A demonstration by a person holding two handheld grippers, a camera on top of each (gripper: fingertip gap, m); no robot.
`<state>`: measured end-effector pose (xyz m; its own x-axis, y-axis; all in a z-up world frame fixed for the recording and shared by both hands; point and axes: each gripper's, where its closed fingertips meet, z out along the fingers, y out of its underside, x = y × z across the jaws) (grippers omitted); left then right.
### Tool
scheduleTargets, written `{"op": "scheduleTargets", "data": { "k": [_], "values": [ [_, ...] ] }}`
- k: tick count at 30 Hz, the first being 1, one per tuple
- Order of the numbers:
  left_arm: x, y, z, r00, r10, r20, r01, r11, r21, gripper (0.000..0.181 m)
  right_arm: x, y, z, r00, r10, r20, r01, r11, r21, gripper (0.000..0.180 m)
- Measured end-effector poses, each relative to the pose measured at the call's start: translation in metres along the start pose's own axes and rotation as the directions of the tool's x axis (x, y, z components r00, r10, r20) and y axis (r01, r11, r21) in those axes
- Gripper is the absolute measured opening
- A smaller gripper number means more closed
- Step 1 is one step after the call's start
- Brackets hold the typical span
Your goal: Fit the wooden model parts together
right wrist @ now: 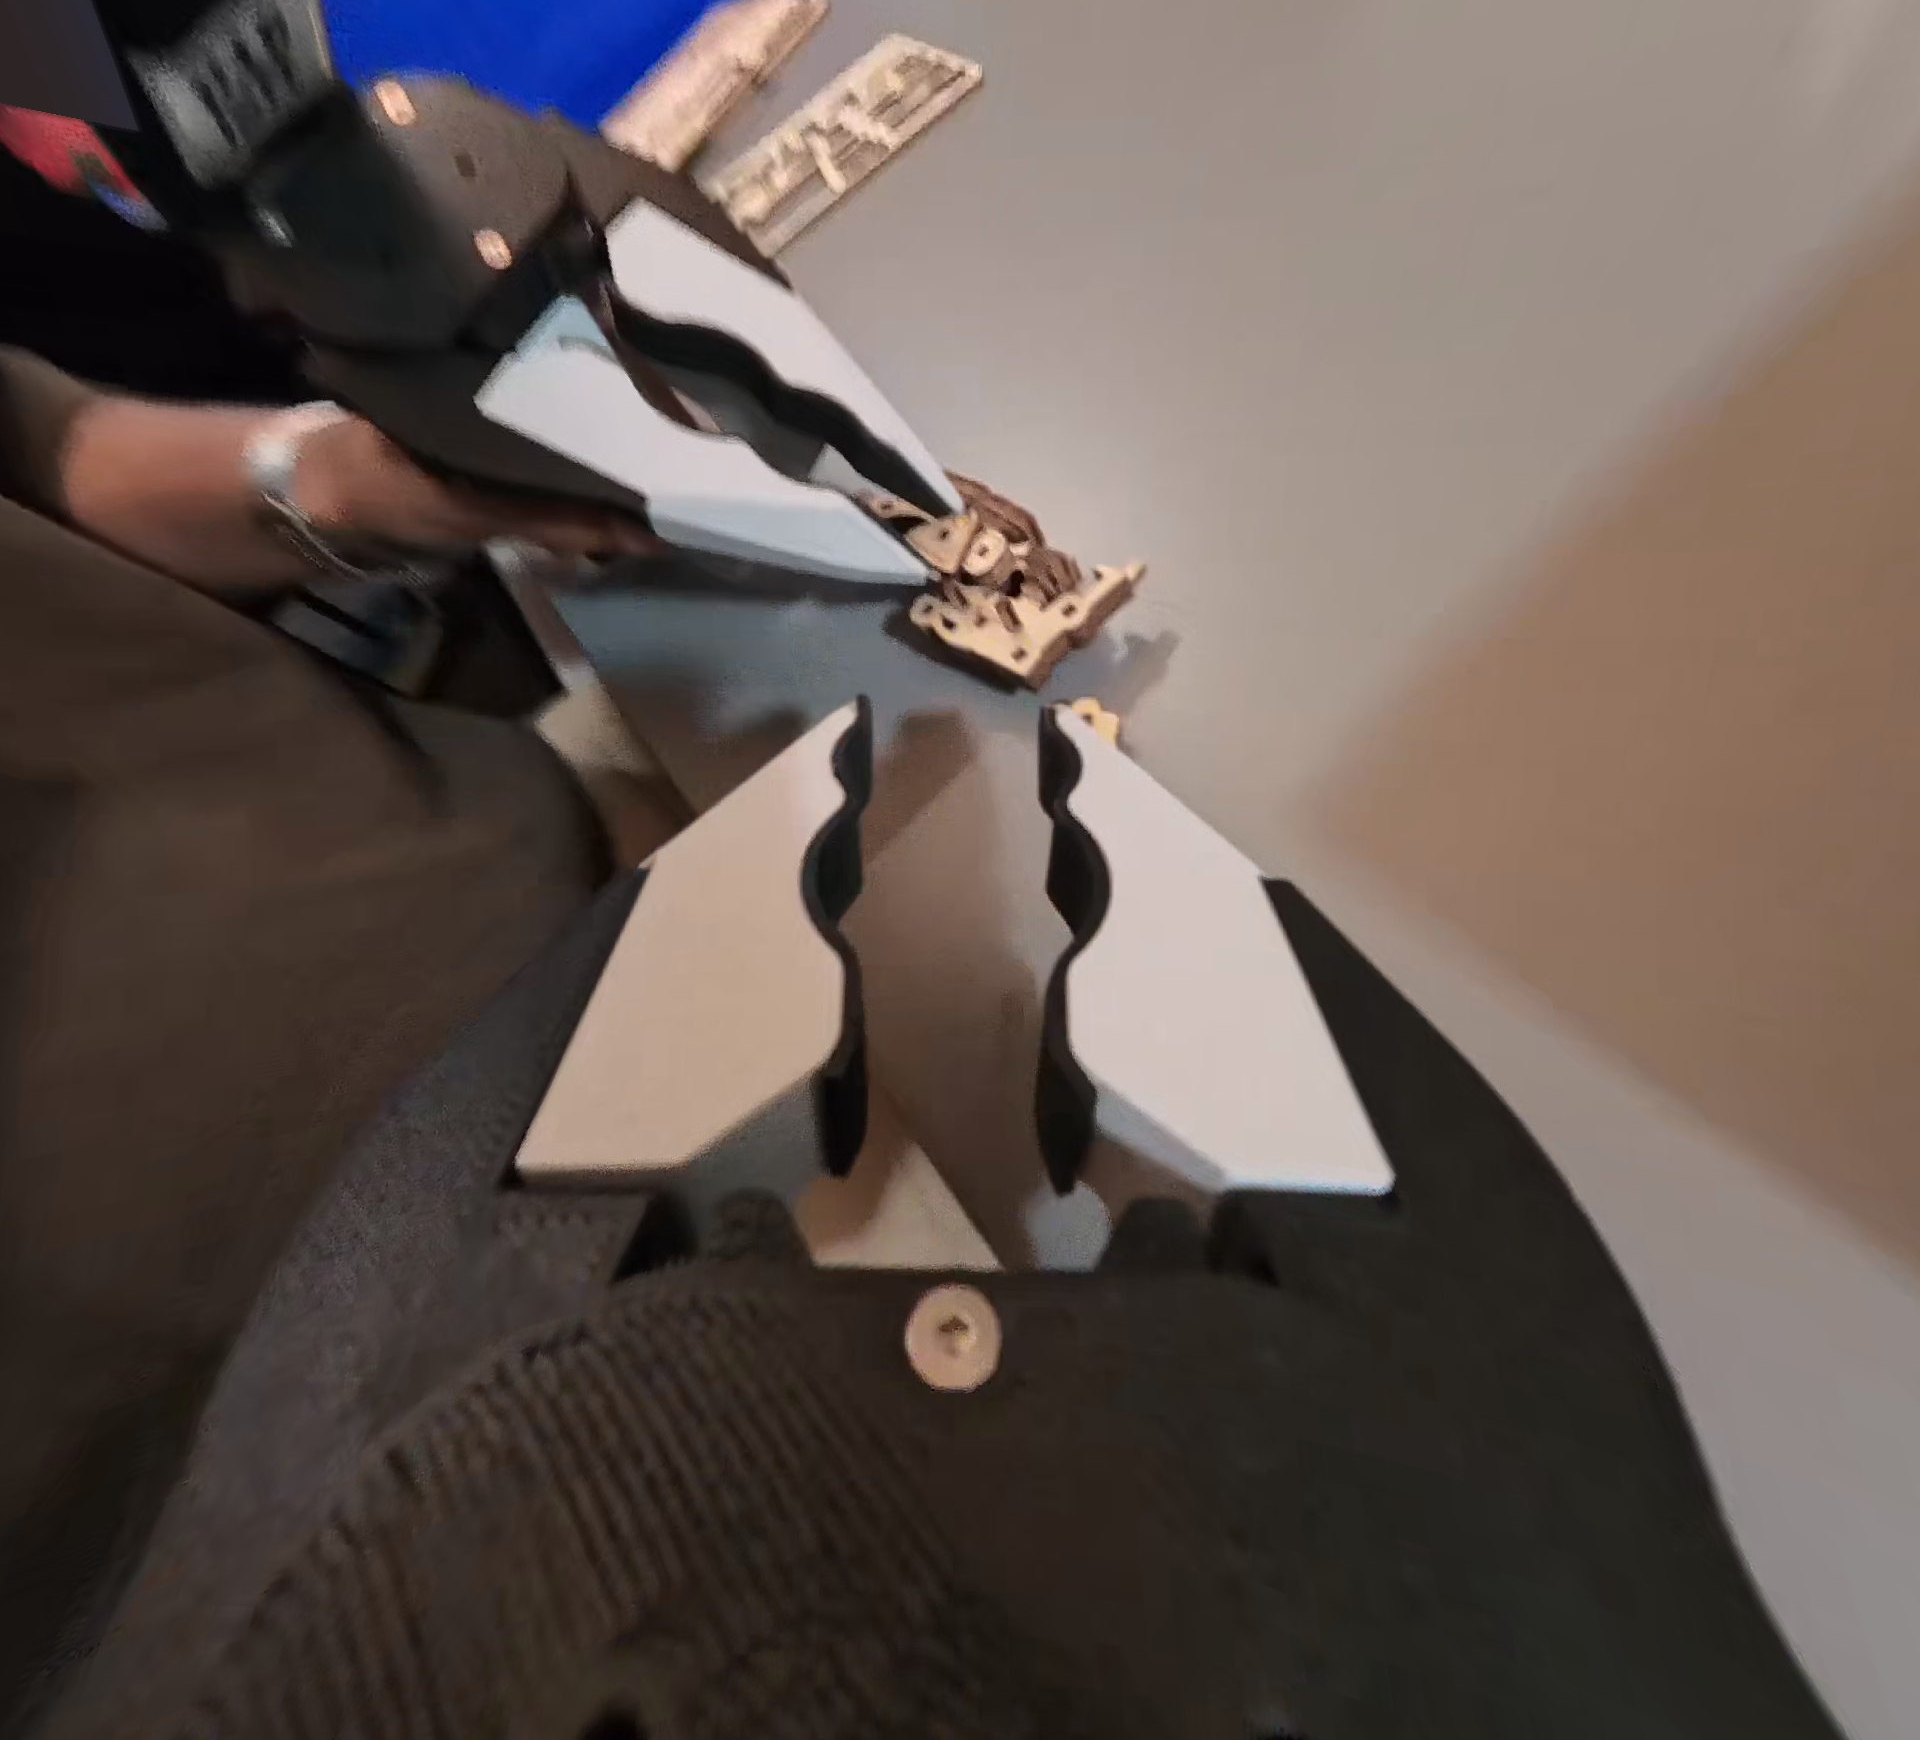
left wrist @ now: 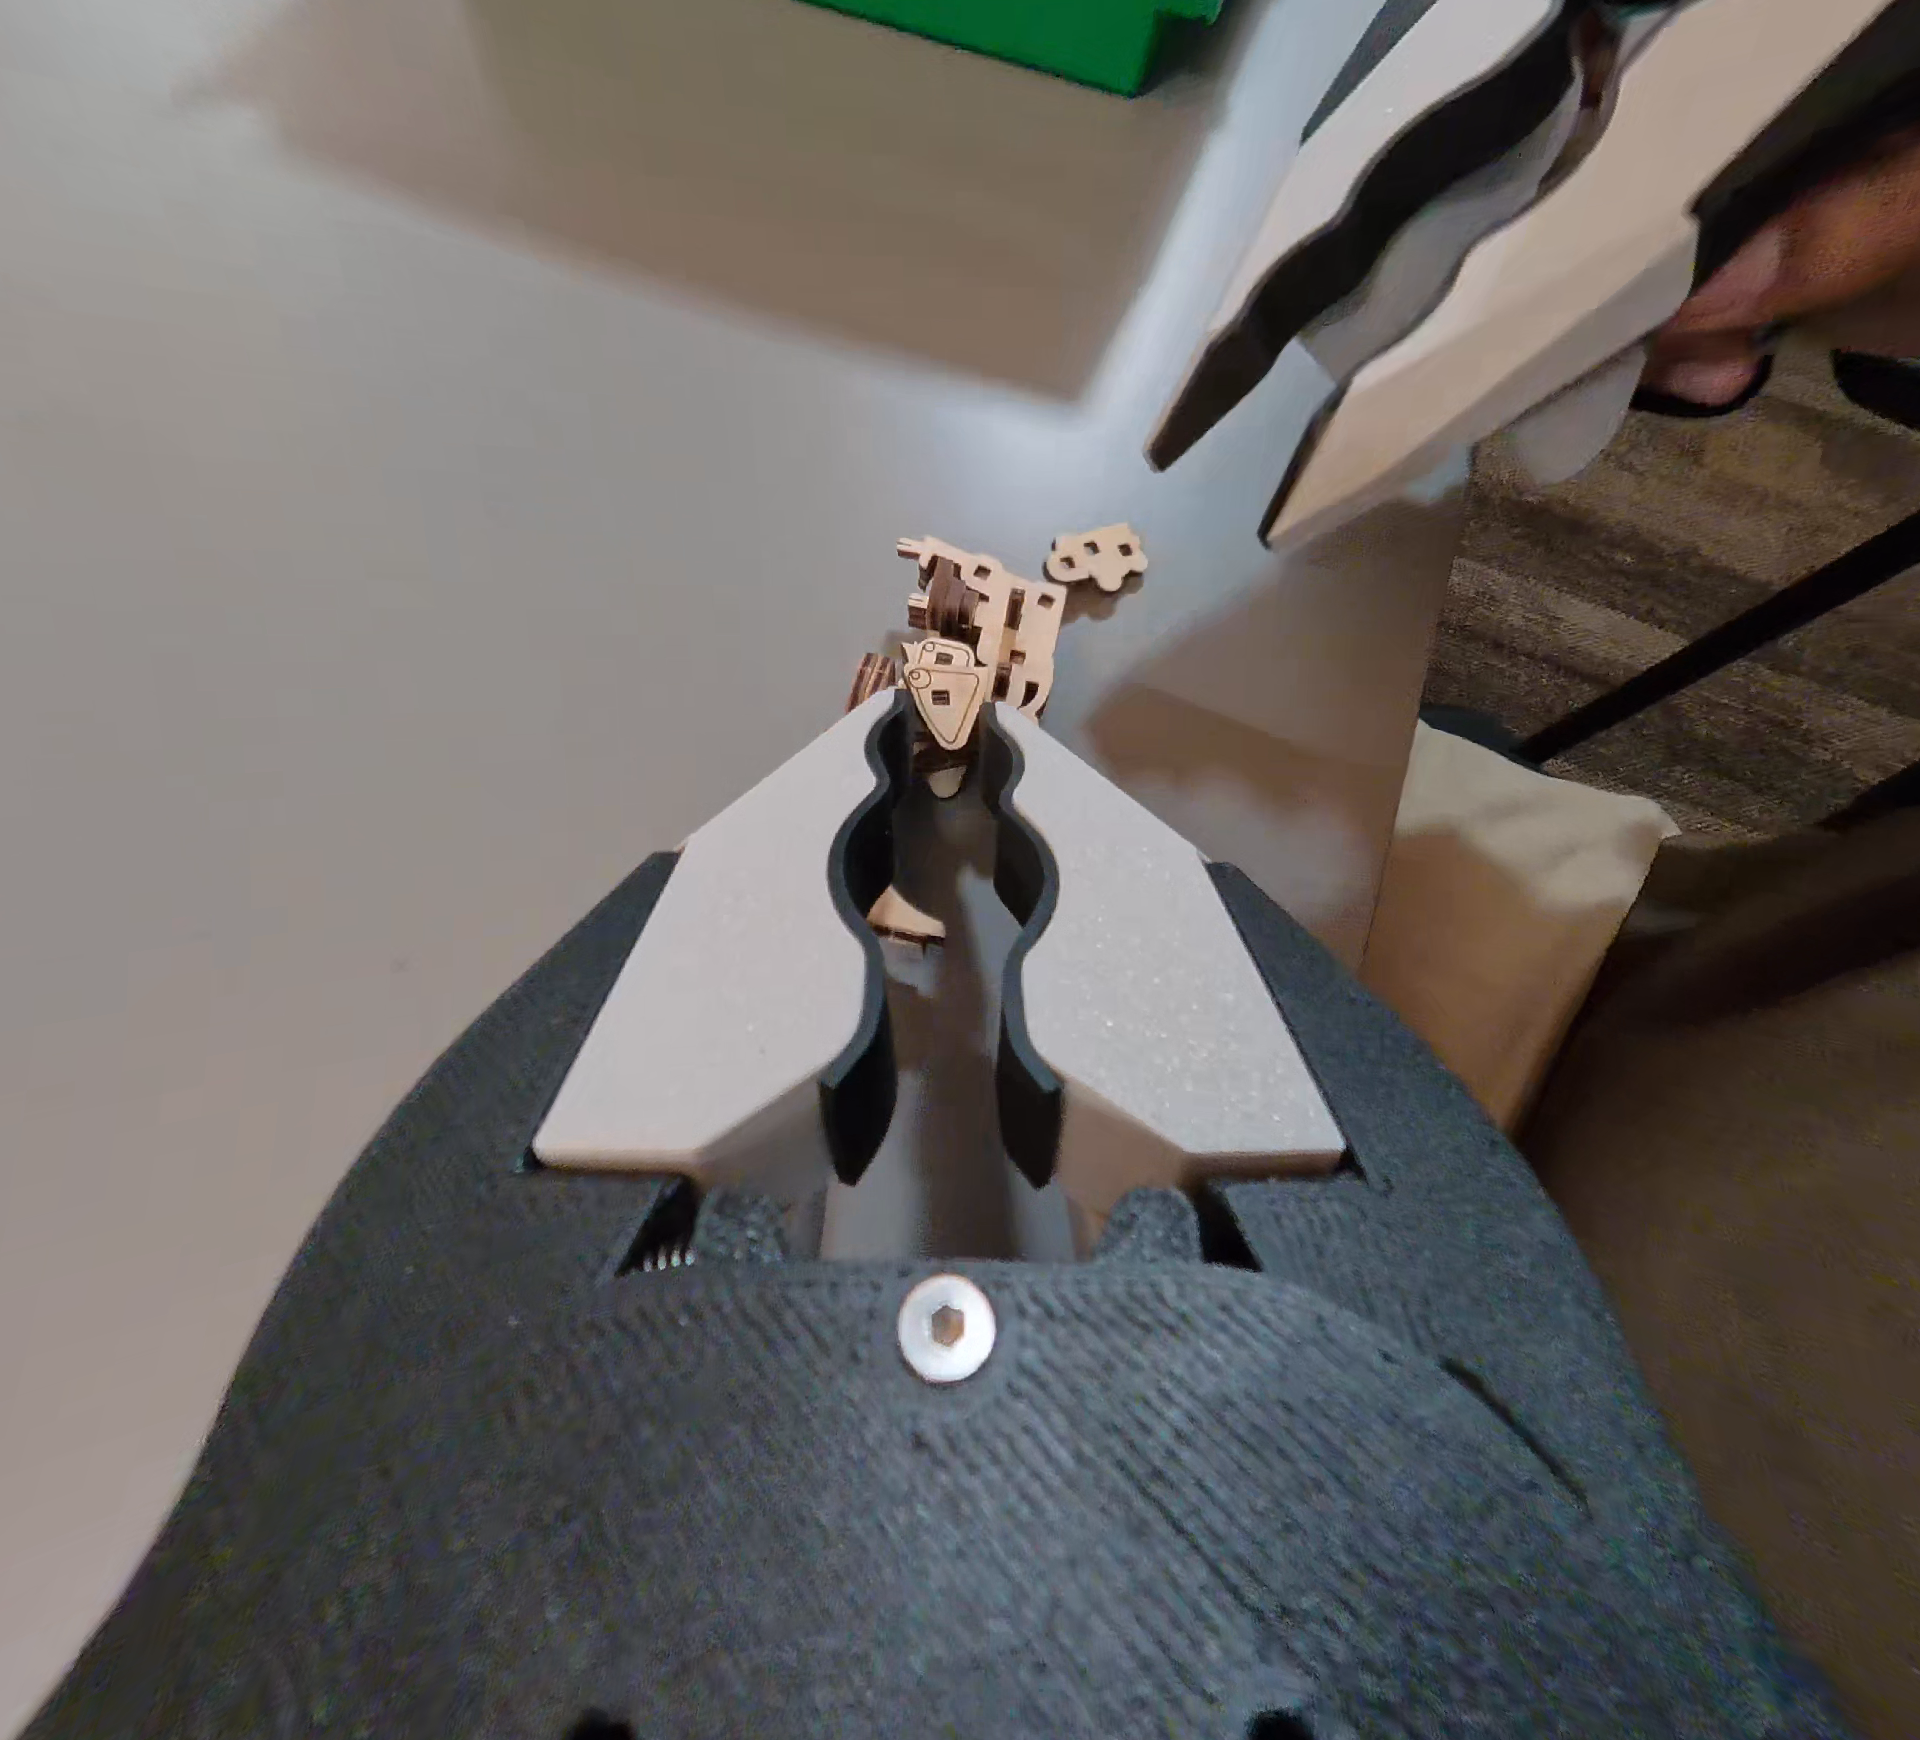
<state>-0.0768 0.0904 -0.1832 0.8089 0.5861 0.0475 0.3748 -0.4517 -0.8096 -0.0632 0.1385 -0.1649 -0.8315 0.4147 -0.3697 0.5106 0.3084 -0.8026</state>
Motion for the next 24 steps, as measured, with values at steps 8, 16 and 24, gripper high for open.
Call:
{"op": "scheduleTargets", "data": {
  "k": [8,16,24],
  "values": [
    [-0.005,-0.001,0.0,1.0,0.006,0.009,-0.006,1.0,0.018,0.01,0.022,0.025,0.008,0.934,-0.305,-0.187,0.262,0.939,-0.221,0.028],
    [-0.001,-0.007,-0.003,0.999,-0.033,-0.036,0.035,0.998,0.059,0.02,0.029,0.024,0.017,0.974,-0.14,-0.18,0.105,0.976,-0.191,0.011],
    [0.027,-0.042,-0.024,0.978,-0.035,-0.206,0.089,0.961,0.262,0.03,-0.025,-0.027,-0.007,0.991,-0.003,0.136,-0.019,0.987,0.16,0.011]
  ]
}}
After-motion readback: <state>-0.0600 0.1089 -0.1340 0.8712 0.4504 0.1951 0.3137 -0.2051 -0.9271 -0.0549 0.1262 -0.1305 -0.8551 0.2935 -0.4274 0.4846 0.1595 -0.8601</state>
